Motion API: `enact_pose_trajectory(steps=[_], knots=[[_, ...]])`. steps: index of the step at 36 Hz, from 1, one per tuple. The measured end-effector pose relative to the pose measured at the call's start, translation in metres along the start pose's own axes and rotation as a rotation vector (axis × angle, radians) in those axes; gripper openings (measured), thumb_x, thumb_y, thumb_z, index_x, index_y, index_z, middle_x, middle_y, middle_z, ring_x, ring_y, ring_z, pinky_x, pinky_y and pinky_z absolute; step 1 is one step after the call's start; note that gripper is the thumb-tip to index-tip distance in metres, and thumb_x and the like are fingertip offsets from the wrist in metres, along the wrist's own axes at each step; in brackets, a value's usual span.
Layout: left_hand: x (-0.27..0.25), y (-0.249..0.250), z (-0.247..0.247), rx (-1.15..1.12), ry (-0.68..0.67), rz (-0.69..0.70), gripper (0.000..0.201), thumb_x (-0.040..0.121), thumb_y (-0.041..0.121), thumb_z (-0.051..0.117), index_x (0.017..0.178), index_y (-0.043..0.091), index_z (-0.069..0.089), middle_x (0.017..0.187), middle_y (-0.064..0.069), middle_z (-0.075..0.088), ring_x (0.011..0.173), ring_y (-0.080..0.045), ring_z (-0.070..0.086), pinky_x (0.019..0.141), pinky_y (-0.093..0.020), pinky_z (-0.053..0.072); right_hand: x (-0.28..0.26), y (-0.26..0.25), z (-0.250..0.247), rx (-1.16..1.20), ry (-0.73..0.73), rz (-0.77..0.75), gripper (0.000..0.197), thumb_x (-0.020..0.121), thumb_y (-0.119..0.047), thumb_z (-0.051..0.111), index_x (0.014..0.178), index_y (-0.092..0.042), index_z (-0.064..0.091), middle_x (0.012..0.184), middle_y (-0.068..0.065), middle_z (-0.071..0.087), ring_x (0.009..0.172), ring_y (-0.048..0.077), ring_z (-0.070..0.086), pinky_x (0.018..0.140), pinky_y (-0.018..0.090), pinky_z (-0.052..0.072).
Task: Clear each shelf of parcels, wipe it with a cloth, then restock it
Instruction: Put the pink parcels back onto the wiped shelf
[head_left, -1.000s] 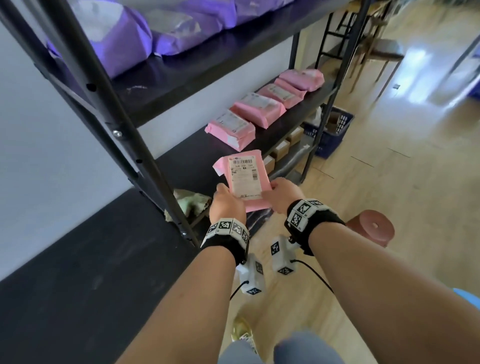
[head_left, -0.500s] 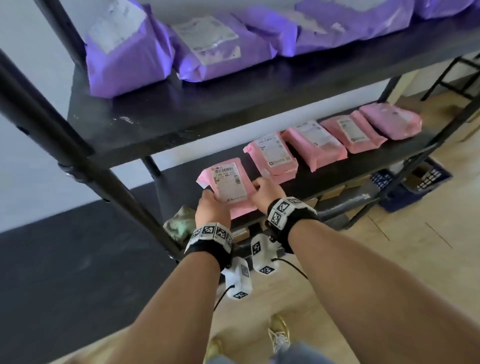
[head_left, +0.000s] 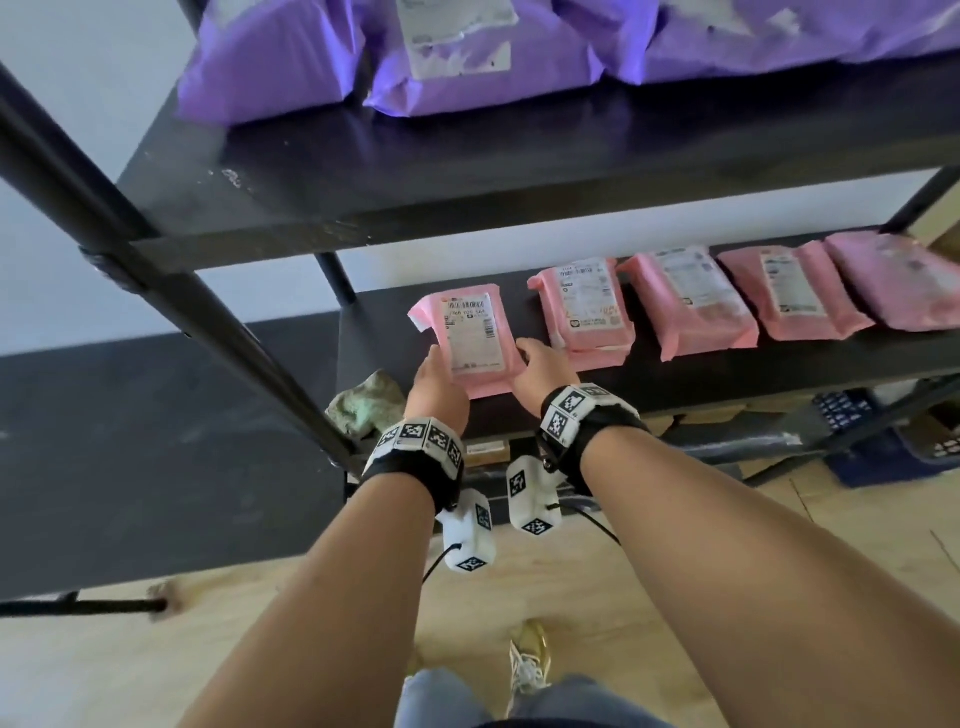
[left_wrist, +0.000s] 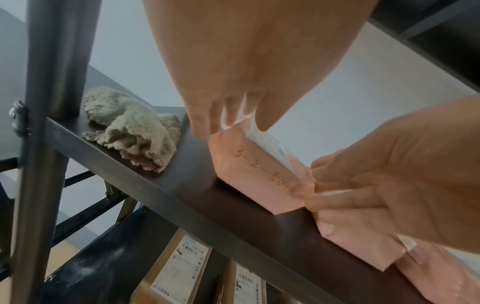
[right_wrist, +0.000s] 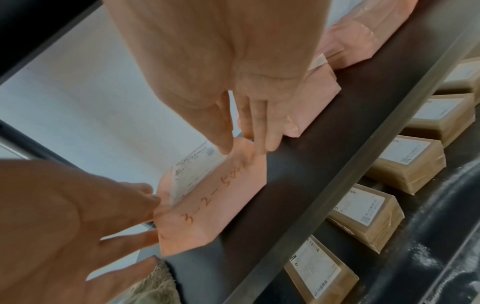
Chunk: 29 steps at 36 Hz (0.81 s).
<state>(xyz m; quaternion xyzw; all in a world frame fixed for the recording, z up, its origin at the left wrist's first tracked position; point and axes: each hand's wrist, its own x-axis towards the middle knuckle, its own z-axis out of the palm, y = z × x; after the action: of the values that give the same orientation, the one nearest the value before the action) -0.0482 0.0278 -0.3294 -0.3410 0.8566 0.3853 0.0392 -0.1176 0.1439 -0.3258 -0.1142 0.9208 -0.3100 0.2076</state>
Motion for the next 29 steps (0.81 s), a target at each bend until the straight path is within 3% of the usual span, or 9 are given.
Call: enact_pose_trajectory(steps=[3,6,10,13,18,23,29], knots=[[-0.014,-0.001,-0.001,0.005,0.091,-0.036,0.046,0.086,0.006,0.037,0.130,0.014,0.044,0.130,-0.012,0.048,0.113,-0.031,0.051,0.095,-0.040,0.044,-0.010,0.003,-0.005,0.013,-0.019,0.025,0.050,0.094,-0.016,0.050,0.143,-0.013,0.042,0.142,0.009,0.049,0.127,0.026,0.050,0.102,0.037,0.043],[-0.028,-0.003,0.000,0.051,0.149,-0.018,0.047,0.089,0.008,0.041,0.136,0.013,0.041,0.135,-0.013,0.044,0.121,-0.031,0.045,0.099,-0.038,0.038,-0.023,0.011,-0.012,0.044,0.011,0.046,0.048,0.095,-0.024,0.051,0.142,-0.014,0.044,0.141,0.008,0.051,0.125,0.025,0.052,0.102,0.037,0.044],[-0.043,0.002,0.006,0.076,0.117,0.082,0.044,0.091,0.010,0.040,0.134,0.014,0.043,0.133,-0.011,0.045,0.116,-0.030,0.050,0.095,-0.039,0.043,-0.043,0.029,-0.022,0.049,0.050,0.108,0.045,0.091,-0.016,0.057,0.136,-0.017,0.050,0.136,0.006,0.055,0.120,0.023,0.055,0.096,0.031,0.042],[-0.057,0.005,0.022,0.128,0.034,0.175,0.036,0.094,0.013,0.041,0.130,0.013,0.048,0.126,-0.012,0.050,0.107,-0.033,0.055,0.087,-0.037,0.045,-0.067,0.049,-0.025,0.041,0.071,0.202,0.044,0.090,-0.017,0.056,0.134,-0.018,0.052,0.134,0.007,0.056,0.119,0.025,0.056,0.099,0.031,0.043],[-0.090,-0.002,0.073,0.188,-0.198,0.261,0.039,0.096,0.018,0.042,0.134,0.012,0.047,0.132,-0.012,0.047,0.118,-0.027,0.049,0.099,-0.031,0.038,-0.116,0.093,-0.020,-0.034,0.043,0.316,0.038,0.096,-0.016,0.051,0.133,-0.011,0.053,0.132,0.012,0.056,0.116,0.029,0.057,0.098,0.037,0.048],[-0.133,0.005,0.123,0.329,-0.368,0.319,0.038,0.098,0.025,0.039,0.133,0.014,0.048,0.136,-0.014,0.047,0.116,-0.030,0.053,0.095,-0.034,0.042,-0.160,0.145,-0.028,-0.012,0.044,0.428,0.040,0.095,-0.019,0.052,0.135,-0.018,0.051,0.133,0.009,0.055,0.115,0.028,0.057,0.097,0.039,0.049],[-0.171,0.050,0.185,0.392,-0.461,0.376,0.042,0.099,0.028,0.037,0.137,0.011,0.045,0.140,-0.012,0.046,0.124,-0.029,0.048,0.103,-0.040,0.040,-0.198,0.224,-0.075,0.000,0.107,0.506,0.037,0.096,-0.014,0.050,0.133,-0.017,0.055,0.131,0.010,0.057,0.116,0.028,0.056,0.097,0.036,0.047]])
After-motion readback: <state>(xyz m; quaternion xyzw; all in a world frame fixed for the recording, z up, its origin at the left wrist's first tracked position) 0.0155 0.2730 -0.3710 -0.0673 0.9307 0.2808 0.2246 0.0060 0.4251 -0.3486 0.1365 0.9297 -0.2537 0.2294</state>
